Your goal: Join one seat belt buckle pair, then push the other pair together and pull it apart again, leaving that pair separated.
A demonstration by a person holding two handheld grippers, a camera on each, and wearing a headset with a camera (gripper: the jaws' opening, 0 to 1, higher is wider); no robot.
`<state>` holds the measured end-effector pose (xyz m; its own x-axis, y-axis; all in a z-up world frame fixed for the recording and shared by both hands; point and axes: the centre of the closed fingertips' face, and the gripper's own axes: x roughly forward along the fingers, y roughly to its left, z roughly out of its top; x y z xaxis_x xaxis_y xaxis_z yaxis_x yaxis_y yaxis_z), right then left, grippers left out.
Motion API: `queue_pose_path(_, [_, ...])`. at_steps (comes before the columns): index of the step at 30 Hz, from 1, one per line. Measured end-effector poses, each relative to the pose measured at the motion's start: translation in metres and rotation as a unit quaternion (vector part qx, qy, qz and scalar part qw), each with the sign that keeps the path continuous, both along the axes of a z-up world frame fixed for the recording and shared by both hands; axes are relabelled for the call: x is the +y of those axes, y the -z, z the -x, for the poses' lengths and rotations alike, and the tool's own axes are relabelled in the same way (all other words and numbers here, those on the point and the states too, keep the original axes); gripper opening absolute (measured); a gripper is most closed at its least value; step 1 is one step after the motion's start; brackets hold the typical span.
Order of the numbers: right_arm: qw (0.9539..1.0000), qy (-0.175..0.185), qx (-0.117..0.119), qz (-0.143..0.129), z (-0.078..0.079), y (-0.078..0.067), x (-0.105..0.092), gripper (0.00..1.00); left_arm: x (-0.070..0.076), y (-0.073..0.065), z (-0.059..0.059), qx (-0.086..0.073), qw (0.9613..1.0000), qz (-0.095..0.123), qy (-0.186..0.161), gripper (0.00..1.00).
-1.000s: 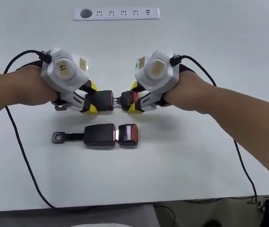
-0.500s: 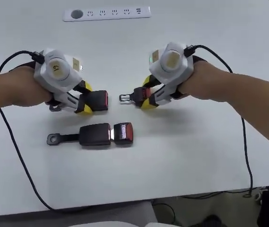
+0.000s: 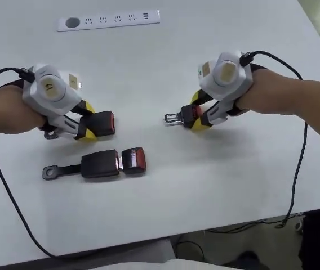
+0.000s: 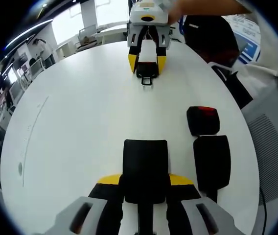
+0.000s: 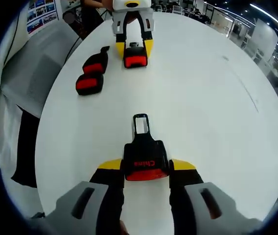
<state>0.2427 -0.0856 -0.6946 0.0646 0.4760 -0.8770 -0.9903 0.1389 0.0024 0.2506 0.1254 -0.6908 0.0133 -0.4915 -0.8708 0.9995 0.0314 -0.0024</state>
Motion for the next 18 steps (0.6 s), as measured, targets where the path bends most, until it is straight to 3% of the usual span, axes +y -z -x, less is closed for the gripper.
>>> queue_pose_path(8, [0.9997,0.025,0.004,-0.002,0.003,-0.002,-0.002,0.38,-0.001,-0.001,0.000,0.004,0.9999,-0.006,-0.009,0.35])
queue_pose_path(9, [0.9996,0.029,0.003,-0.004,0.003,-0.002,-0.001,0.40,0.000,-0.002,0.002,0.016,0.9989,-0.012,-0.043,0.35])
queue_pose_path(10, [0.9991,0.041,0.001,-0.005,0.002,-0.001,-0.004,0.43,-0.002,-0.003,0.003,0.025,0.9983,-0.010,-0.053,0.37])
queue_pose_path(12, [0.9979,0.063,-0.002,-0.018,0.004,-0.005,-0.005,0.47,-0.007,-0.008,0.003,0.032,0.9968,0.010,-0.073,0.41])
queue_pose_path(15, [0.9949,0.093,-0.012,-0.038,0.006,-0.014,-0.005,0.48,-0.004,-0.018,0.001,0.019,0.9965,0.027,-0.077,0.42])
queue_pose_path(18, [0.9870,0.142,-0.020,-0.072,0.011,-0.033,-0.005,0.52,0.003,-0.034,0.001,-0.011,0.9960,0.028,-0.084,0.46])
